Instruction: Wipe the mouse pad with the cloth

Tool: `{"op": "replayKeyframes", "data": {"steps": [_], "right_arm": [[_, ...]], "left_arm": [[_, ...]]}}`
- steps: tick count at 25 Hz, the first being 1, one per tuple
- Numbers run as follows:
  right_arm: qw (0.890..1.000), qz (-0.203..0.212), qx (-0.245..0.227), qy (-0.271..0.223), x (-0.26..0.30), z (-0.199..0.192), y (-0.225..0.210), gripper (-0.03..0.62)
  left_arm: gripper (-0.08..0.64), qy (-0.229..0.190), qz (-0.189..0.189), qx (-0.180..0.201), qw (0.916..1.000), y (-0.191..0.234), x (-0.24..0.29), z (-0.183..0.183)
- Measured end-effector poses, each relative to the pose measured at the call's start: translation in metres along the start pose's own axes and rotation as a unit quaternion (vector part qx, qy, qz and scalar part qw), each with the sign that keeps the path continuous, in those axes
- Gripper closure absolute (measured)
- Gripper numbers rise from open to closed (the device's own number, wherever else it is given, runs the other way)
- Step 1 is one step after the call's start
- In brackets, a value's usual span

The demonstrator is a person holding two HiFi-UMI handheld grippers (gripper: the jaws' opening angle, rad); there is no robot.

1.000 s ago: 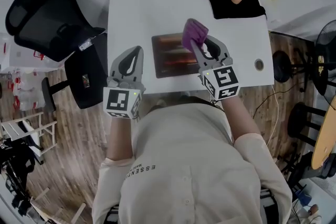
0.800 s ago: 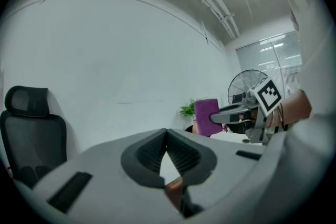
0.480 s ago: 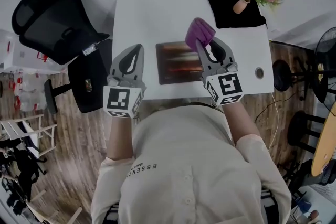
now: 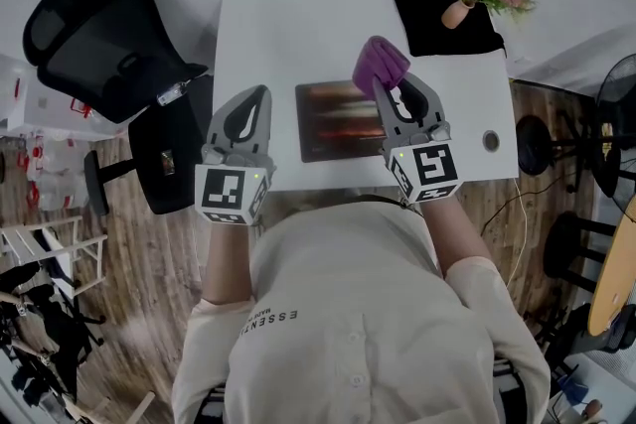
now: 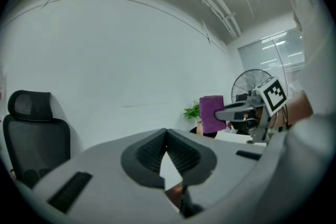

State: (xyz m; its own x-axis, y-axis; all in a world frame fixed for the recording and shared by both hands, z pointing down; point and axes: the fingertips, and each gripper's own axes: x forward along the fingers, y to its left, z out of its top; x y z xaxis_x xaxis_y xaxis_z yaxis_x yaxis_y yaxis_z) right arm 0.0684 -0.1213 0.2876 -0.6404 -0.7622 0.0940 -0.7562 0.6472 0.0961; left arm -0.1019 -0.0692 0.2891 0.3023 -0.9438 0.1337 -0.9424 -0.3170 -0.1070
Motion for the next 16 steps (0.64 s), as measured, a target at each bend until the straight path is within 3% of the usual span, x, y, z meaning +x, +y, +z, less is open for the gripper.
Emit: {"op": "replayKeyframes", "data": {"steps": [10, 16], "right_arm": [[1.000, 0.010, 0.008, -0.011, 0.000, 0.003, 0.002, 0.502], [1.000, 0.005, 0.014, -0.015, -0.002, 0.005, -0.002, 0.502]], "left_arm": [[0.560, -0.005, -0.005, 0.004, 1.0000, -0.004, 0.003, 0.006], [0.560, -0.017, -0.012, -0.026, 0.9995, -0.007, 0.000, 0.012]]}}
